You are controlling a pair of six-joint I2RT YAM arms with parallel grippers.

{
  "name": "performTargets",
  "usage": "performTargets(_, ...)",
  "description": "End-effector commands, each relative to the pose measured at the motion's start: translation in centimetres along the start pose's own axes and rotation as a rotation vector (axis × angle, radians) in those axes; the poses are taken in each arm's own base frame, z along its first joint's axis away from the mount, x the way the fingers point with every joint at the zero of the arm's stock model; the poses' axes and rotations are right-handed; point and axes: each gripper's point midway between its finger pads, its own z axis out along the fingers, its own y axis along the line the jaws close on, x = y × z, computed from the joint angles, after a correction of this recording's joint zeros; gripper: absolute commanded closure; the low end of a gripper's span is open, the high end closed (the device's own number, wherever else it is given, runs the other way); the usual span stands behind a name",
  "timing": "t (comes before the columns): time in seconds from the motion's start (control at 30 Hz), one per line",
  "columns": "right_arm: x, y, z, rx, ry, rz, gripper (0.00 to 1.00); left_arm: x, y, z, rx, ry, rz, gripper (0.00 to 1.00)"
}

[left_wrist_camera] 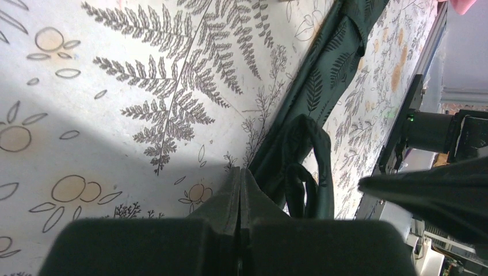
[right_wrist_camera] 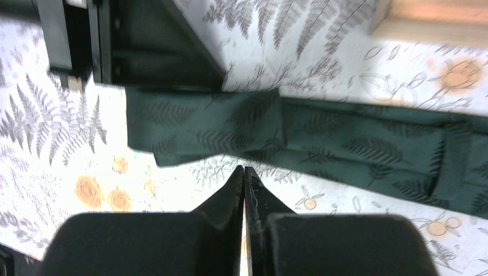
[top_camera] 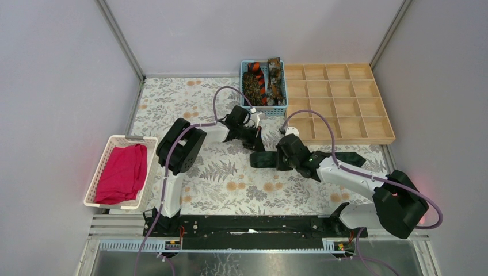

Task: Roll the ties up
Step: Roll the tie at the center of the board.

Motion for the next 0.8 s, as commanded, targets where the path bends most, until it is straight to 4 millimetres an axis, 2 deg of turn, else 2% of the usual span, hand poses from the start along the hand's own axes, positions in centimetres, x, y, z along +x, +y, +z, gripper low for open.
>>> performTargets(0.0,2.8,2.1,-0.1,-0.066,0.075,-0.054,0.98,-1.0,0.1,0.1,-0.021,-0.008,0.050,1.00)
performTargets(0.23,5.1,3.7,2.1,-0.081,0.127,-0.104,1.00,-0.6,0.3,-0.2,-0.037,-0.001,0.054,1.00)
performTargets(0.4,5.6,3.1,4.0,-0.011,0.135,-0.136,1.00,0.0,0.9,-0.3,-0.059,0.012,0.050,1.00)
performTargets(0.6,3.6,3.8,5.9,0.020,0.076,-0.160,1.00,0.7,1.2,-0.5,-0.067,0.021,0.039,1.00)
performTargets(0.77,1.9,4.2,6.5,0.045,0.036,-0.181,1.00,1.0,1.5,-0.8,-0.077,0.029,0.037,1.00)
